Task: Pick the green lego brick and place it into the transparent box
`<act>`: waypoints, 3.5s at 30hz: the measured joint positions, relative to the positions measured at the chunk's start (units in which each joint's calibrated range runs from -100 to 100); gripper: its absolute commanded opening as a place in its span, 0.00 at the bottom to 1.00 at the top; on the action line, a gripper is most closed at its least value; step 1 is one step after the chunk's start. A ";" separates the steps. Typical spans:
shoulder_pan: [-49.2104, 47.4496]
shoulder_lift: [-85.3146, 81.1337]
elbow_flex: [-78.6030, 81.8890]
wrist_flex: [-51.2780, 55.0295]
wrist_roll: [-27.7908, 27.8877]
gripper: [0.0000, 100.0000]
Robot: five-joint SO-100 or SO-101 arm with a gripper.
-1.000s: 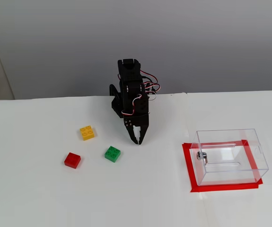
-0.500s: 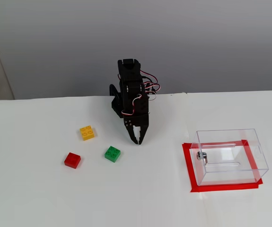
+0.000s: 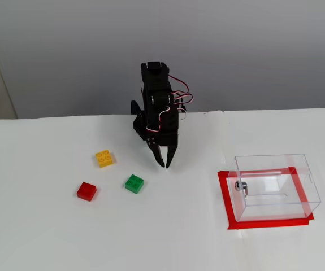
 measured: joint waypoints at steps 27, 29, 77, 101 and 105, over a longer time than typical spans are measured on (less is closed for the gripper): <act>25.32 5.07 -8.47 -3.34 -1.07 0.03; 25.11 7.78 -8.47 -5.23 -1.07 0.08; 17.31 40.51 -8.56 -30.25 -1.27 0.34; 17.41 46.93 -8.56 -31.02 -1.27 0.33; 19.12 46.93 -8.56 -32.73 -1.27 0.33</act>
